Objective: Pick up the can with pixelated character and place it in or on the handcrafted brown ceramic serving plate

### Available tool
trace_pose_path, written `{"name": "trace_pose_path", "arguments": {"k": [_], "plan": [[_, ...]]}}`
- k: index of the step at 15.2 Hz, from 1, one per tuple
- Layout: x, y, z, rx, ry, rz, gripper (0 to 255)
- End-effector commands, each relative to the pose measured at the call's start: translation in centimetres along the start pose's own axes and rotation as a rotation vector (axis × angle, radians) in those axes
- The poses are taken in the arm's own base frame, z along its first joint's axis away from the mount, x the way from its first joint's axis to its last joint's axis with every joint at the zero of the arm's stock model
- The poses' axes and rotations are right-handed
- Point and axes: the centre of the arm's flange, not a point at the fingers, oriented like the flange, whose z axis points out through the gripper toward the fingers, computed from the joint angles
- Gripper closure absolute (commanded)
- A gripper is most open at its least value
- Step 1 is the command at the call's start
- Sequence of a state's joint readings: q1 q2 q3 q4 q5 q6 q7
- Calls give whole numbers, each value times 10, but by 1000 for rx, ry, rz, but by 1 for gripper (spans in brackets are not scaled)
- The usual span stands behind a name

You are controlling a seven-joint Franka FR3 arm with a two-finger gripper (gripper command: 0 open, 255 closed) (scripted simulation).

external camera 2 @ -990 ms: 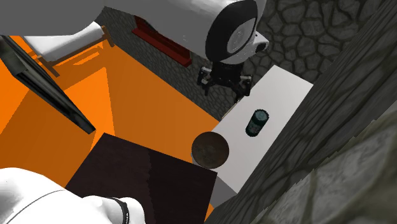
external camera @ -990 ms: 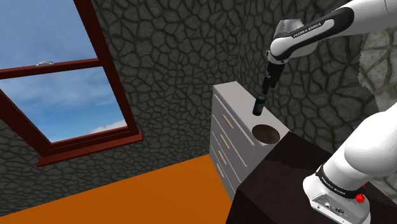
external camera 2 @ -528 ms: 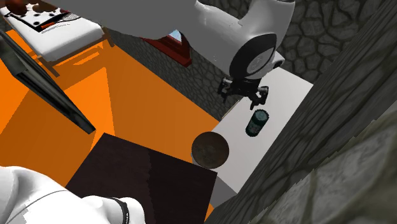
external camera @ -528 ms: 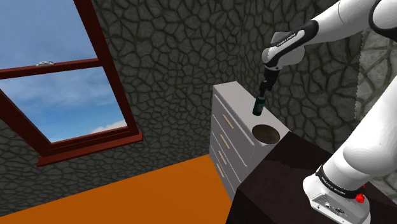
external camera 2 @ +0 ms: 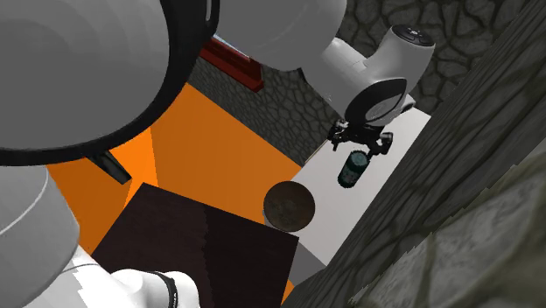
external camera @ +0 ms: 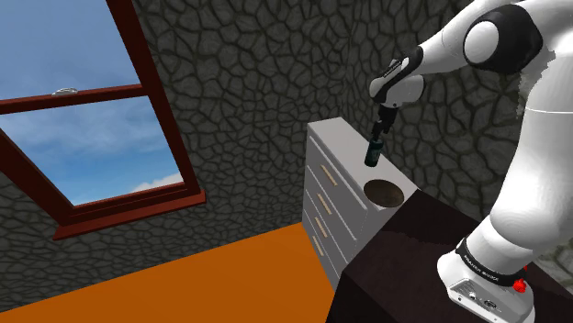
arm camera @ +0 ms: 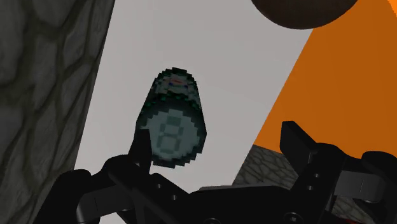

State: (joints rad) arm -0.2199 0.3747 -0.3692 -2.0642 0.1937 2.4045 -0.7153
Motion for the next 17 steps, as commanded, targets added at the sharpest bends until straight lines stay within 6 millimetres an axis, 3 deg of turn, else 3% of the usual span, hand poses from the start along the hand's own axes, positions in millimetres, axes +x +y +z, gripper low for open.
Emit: {"name": "trace_pose_path", "arguments": {"k": [1, 3, 10, 17], "plan": [[6, 20, 19, -1, 3, 6, 0], [13, 34, 32, -2, 4, 11, 0], [13, 34, 69, -2, 4, 11, 0], [13, 34, 72, -2, 4, 11, 0]]}}
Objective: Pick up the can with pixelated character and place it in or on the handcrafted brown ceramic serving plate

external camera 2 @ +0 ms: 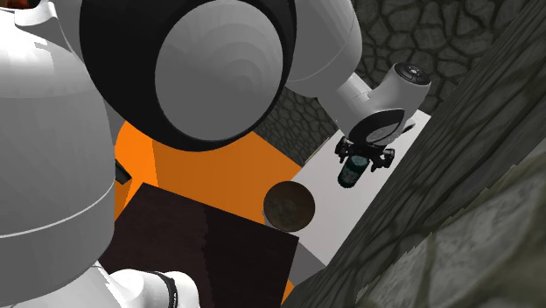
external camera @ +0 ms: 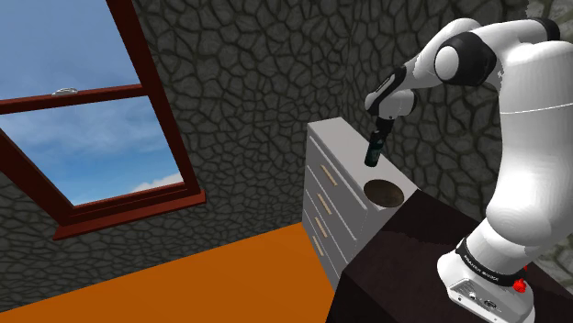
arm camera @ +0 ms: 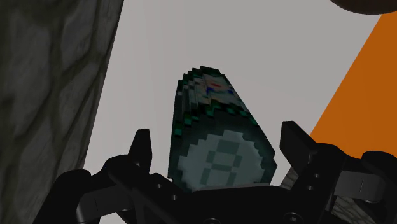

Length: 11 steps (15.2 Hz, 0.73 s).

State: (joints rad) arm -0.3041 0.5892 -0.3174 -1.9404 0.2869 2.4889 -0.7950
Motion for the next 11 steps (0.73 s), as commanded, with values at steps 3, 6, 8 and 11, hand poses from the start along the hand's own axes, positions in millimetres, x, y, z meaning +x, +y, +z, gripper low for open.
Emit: {"name": "trace_pose_path", "arguments": {"k": [3, 6, 8, 11], "plan": [[0, 0, 0, 0, 0, 0, 255], [0, 0, 0, 0, 0, 0, 255], [0, 0, 0, 0, 0, 0, 255], [0, 0, 0, 0, 0, 0, 255]]}}
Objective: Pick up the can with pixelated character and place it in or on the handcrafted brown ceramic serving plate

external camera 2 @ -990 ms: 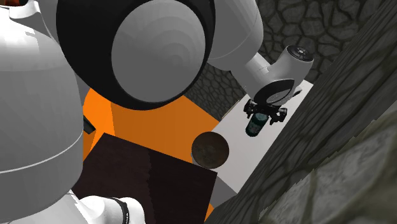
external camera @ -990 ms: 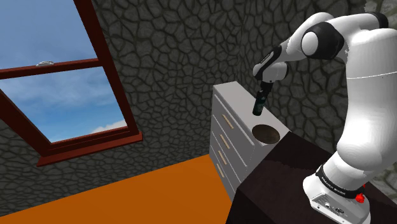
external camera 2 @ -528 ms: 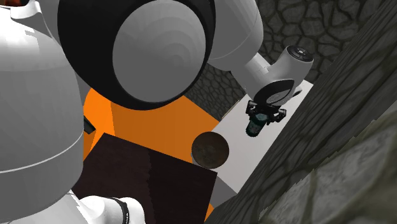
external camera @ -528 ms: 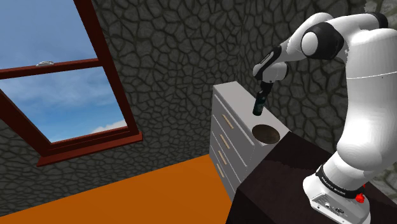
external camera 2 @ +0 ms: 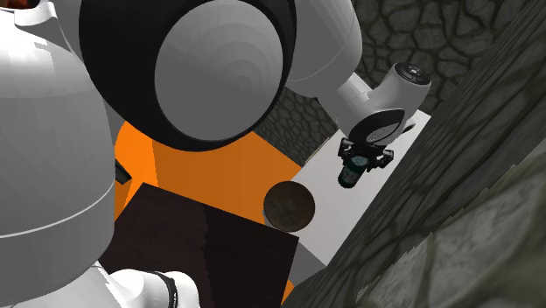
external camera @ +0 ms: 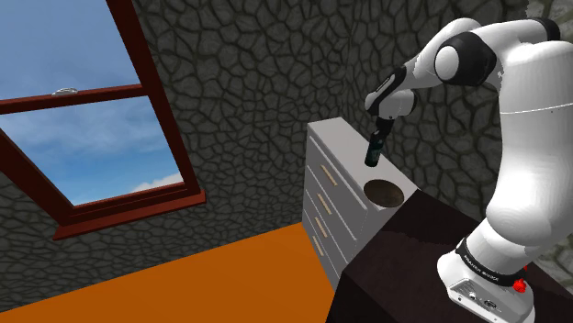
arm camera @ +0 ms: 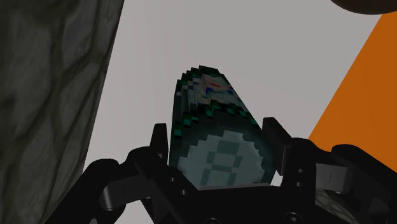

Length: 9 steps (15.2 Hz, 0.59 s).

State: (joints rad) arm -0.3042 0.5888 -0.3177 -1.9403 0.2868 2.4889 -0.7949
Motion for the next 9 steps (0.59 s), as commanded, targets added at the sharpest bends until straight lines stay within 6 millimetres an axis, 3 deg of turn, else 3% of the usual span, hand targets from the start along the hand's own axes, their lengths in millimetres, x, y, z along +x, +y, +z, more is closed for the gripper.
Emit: {"name": "trace_pose_path", "arguments": {"k": [1, 9], "plan": [[0, 0, -5, 0, 0, 0, 255], [0, 0, -47, 0, 0, 0, 255]]}}
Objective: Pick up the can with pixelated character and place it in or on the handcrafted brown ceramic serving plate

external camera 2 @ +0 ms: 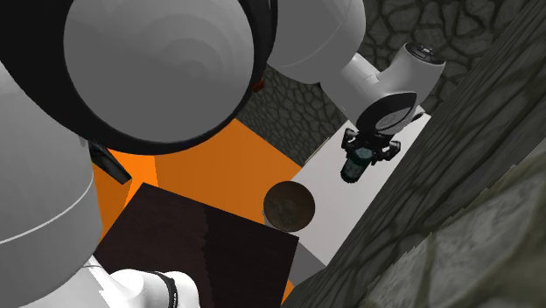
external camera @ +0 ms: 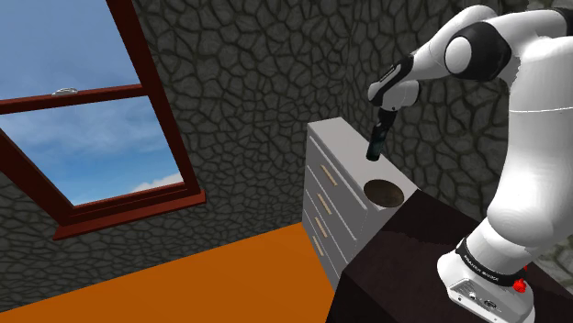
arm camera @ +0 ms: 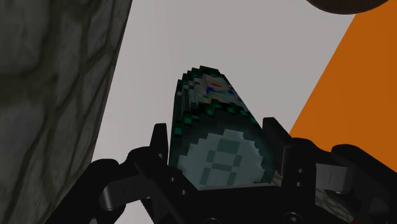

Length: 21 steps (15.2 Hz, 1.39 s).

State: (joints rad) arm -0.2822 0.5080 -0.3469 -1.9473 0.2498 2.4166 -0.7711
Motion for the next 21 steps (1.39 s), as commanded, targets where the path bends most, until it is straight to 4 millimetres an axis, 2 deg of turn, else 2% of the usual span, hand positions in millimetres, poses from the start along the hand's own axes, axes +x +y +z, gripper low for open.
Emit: {"name": "trace_pose_path", "arguments": {"k": [1, 10, 21], "plan": [[0, 0, -11, 0, 0, 0, 255], [0, 0, -58, 0, 0, 0, 255], [-101, -100, -89, 0, 0, 0, 255]]}}
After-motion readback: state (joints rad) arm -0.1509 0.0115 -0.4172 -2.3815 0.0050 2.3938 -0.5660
